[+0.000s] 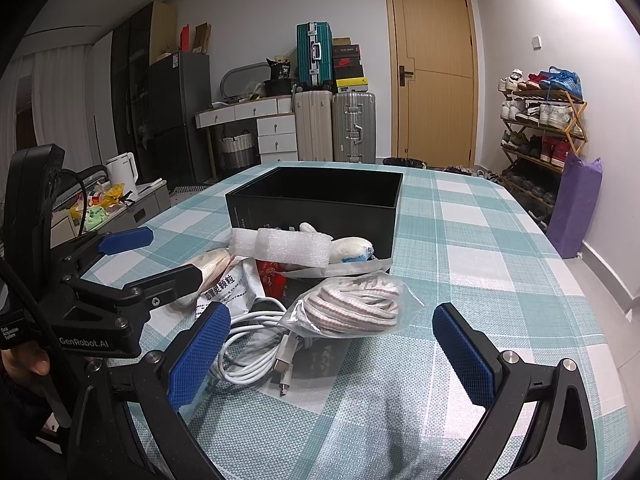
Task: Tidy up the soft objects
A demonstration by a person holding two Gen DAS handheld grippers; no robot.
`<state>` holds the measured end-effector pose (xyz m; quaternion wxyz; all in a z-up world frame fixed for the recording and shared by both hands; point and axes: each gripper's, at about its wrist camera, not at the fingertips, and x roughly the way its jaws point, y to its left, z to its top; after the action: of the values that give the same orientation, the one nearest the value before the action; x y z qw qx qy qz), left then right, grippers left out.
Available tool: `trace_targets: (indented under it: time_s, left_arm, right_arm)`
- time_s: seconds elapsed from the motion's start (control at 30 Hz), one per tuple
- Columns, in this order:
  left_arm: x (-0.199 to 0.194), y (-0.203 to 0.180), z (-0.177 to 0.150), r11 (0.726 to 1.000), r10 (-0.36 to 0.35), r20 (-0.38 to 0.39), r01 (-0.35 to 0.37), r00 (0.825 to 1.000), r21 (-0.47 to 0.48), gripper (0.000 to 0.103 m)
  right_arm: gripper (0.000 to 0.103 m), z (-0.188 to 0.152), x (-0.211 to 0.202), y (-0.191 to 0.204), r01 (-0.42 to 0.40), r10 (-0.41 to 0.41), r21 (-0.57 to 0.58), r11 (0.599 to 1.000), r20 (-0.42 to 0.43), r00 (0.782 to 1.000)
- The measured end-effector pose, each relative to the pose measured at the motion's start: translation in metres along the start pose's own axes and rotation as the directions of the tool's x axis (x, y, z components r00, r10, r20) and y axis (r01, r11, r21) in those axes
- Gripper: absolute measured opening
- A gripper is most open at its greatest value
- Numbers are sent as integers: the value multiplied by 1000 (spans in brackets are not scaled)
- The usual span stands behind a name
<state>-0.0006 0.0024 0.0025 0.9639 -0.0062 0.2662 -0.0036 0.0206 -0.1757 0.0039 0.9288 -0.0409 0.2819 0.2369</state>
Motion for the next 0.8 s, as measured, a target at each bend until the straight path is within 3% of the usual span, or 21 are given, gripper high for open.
trace_targets:
  time_s: [0.8]
  left_arm:
    - [7, 11, 4, 1000, 30, -54, -30, 998, 6, 103]
  right_arm:
    - [103, 7, 2, 1, 22, -22, -14, 1000, -21, 1000]
